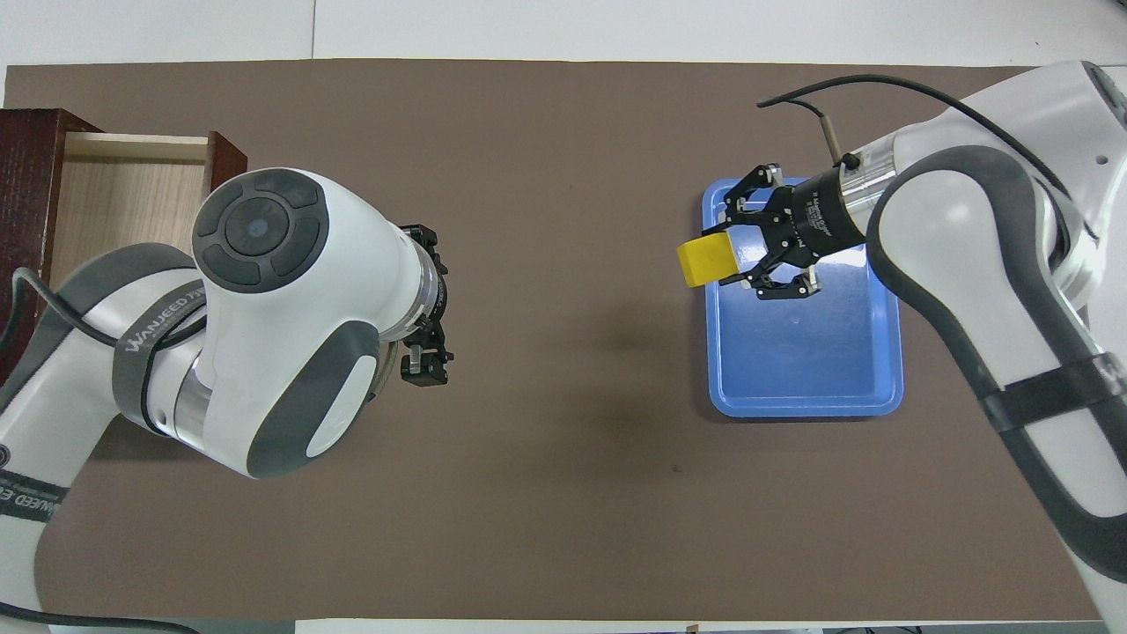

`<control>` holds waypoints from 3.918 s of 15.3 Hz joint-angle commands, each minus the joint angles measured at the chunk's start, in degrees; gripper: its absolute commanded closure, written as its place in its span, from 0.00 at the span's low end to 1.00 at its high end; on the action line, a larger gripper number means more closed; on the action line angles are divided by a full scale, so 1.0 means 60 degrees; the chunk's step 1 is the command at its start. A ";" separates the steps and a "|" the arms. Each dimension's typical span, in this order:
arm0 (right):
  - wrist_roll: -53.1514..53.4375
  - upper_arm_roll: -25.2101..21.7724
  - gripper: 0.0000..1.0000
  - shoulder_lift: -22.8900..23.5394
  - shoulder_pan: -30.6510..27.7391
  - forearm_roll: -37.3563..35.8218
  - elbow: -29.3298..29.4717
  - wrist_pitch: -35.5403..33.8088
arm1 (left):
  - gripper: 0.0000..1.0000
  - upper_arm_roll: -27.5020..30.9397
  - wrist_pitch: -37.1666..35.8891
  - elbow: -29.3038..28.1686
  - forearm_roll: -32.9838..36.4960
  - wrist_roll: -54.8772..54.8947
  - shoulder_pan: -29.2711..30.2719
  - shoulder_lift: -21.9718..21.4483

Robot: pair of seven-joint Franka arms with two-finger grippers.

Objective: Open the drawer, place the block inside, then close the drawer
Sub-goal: 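Lift the yellow block with the right gripper toward the left gripper, then grasp the yellow block with the left gripper and open the right gripper, then carry the block into the drawer with the left gripper while the right gripper withdraws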

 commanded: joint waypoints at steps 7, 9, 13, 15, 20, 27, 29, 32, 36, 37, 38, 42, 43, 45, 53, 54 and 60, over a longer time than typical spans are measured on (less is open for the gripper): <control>0.2833 -0.0036 1.00 0.0176 0.2113 0.0873 -0.0264 0.2600 | 0.00 0.0091 0.2635 -0.0144 -0.0252 -0.2078 -0.0926 0.0860; 0.3098 -0.0022 1.00 0.0190 0.2319 0.0916 -0.0411 0.2881 | 0.00 0.0091 0.2872 -0.0013 -0.0252 -0.2066 -0.1016 0.0965; 0.3128 -0.0022 1.00 0.0117 0.2335 0.1283 -0.0573 0.2750 | 0.00 0.0091 0.3034 0.0061 -0.0237 -0.1992 -0.1016 0.1038; 0.3157 -0.0022 1.00 0.0117 0.2335 0.1283 -0.0602 0.2735 | 0.00 0.0091 0.3355 -0.0041 -0.0237 -0.1992 -0.1030 0.1053; 0.3143 -0.0022 1.00 0.0117 0.2335 0.1283 -0.0587 0.2735 | 0.00 0.0091 0.3415 -0.0056 -0.0237 -0.1788 -0.1030 0.1053; 0.3143 -0.0022 1.00 0.0117 0.2247 0.1473 -0.0587 0.2720 | 0.00 0.0091 0.3810 0.0002 -0.0237 -0.1582 -0.1220 0.1492; 0.3143 -0.0022 1.00 0.0132 0.2232 0.1473 -0.0587 0.2705 | 0.00 0.0091 0.3927 0.0003 -0.0237 -0.1567 -0.1221 0.1493; 0.3143 -0.0022 1.00 0.0132 0.2232 0.1517 -0.0558 0.2691 | 0.25 0.0091 0.3913 -0.0042 -0.0237 -0.1567 -0.1235 0.1493; 0.3143 -0.0022 1.00 0.0132 0.2203 0.1517 -0.0543 0.2588 | 0.98 0.0091 0.3869 -0.0042 -0.0223 -0.1538 -0.1250 0.1493; 0.3157 -0.0022 1.00 0.0132 0.2203 0.1532 -0.0543 0.2588 | 1.00 0.0091 0.3855 -0.0027 -0.0223 -0.1524 -0.1250 0.1493; 0.3157 -0.0022 1.00 0.0132 0.2203 0.1575 -0.0543 0.2588 | 1.00 0.0091 0.3796 -0.0012 -0.0208 -0.1523 -0.1250 0.1493; 0.3566 -0.0036 1.00 0.0132 0.2174 0.1752 -0.0485 0.2574 | 1.00 0.0091 0.3665 0.0017 -0.0179 -0.1509 -0.1250 0.1492; 0.3654 -0.0036 0.70 0.0146 0.2173 0.1737 -0.0470 0.2574 | 1.00 0.0091 0.3563 0.0046 -0.0179 -0.1509 -0.1250 0.1493; 0.3685 -0.0051 0.00 0.0132 0.2217 0.1722 -0.0455 0.2574 | 1.00 0.0091 0.3547 0.0046 -0.0164 -0.1509 -0.1265 0.1478; 0.3714 -0.0066 0.00 0.0146 0.2144 0.1708 -0.0324 0.2398 | 1.00 0.0135 0.0064 0.1394 -0.0295 0.0743 0.0342 0.0822; 0.3714 -0.0066 0.00 0.0146 0.2144 0.1722 -0.0295 0.2325 | 1.00 0.0164 -0.0200 0.1336 -0.0484 0.1168 0.0767 0.0442; 0.3714 -0.0109 0.00 0.0146 0.2042 0.1722 -0.0251 0.2164 | 1.00 0.0208 -0.2065 0.1249 -0.0735 0.5824 0.4311 -0.0279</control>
